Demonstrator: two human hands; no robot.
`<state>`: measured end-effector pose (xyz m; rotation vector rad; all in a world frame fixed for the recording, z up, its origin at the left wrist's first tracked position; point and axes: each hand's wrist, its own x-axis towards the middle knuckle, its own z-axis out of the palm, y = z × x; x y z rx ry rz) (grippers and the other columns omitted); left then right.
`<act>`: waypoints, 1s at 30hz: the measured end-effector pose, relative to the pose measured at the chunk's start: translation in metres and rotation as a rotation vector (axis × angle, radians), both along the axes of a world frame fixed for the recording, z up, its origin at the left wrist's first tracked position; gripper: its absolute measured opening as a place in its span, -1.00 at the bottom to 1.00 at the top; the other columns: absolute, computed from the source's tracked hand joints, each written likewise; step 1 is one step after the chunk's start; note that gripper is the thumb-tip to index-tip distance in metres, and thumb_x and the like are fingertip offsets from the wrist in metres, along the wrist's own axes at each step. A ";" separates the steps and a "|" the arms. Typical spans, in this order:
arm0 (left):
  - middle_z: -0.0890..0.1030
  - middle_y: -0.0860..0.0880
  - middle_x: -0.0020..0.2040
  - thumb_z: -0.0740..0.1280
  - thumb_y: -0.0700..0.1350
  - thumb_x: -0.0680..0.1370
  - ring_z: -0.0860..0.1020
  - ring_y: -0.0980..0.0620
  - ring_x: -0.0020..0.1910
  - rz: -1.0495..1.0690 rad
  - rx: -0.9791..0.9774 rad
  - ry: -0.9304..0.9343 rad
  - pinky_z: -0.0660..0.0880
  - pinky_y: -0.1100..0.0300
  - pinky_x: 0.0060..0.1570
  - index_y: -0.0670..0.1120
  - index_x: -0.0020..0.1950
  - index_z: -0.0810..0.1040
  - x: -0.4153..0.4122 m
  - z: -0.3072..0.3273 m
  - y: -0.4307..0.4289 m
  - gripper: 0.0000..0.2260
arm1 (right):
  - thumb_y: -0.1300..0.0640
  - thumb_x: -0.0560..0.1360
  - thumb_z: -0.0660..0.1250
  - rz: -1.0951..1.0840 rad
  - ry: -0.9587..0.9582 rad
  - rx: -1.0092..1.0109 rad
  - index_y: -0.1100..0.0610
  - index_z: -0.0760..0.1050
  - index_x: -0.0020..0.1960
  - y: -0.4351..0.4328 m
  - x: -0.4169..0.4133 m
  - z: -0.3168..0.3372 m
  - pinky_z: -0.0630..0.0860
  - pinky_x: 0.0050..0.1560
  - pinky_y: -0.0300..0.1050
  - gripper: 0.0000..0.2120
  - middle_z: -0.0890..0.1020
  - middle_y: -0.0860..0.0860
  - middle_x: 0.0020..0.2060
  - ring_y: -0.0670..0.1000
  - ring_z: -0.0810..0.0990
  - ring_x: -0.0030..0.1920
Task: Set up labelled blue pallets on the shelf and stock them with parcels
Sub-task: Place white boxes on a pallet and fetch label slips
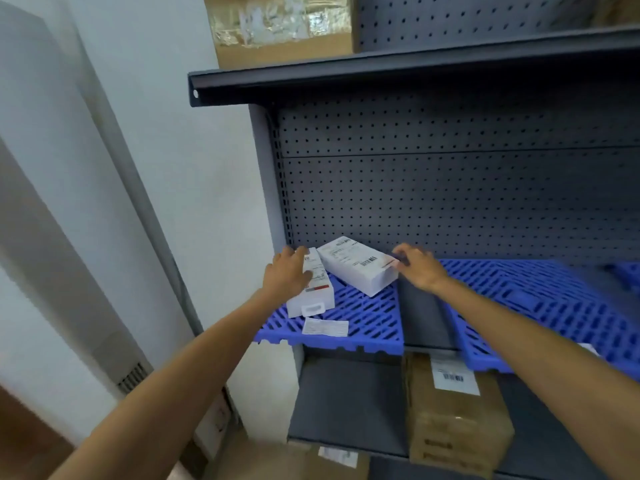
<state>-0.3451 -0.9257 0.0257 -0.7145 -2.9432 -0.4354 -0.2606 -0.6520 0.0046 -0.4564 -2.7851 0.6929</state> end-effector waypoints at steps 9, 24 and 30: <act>0.62 -0.14 0.06 0.21 0.08 0.61 0.58 -0.18 0.06 -0.475 -0.219 0.221 0.46 0.05 -0.03 -0.05 0.08 0.54 0.095 0.019 0.145 -0.76 | -0.01 0.65 0.13 -0.055 -0.291 0.648 0.17 0.45 0.22 0.046 0.144 0.034 0.44 -0.02 0.06 -0.71 0.59 0.15 -0.03 0.18 0.55 -0.03; 0.63 -0.06 0.02 0.22 0.01 0.59 0.59 -0.15 0.04 -0.975 -0.061 0.325 0.36 0.09 -0.16 -0.03 0.04 0.55 0.397 0.027 0.438 -0.82 | -0.01 0.61 0.16 -0.601 -0.379 0.550 0.13 0.47 0.17 0.244 0.524 0.046 0.44 -0.04 0.00 -0.73 0.60 0.11 0.14 0.18 0.58 0.14; 0.63 -0.07 0.04 0.25 0.03 0.57 0.58 -0.15 0.08 -1.161 -0.002 0.276 0.34 0.09 -0.15 0.00 0.03 0.55 0.555 0.012 0.539 -0.85 | 0.01 0.63 0.11 -0.777 -0.447 0.492 0.13 0.47 0.22 0.298 0.688 0.041 0.33 -0.13 -0.03 -0.71 0.59 0.17 0.13 0.21 0.57 0.11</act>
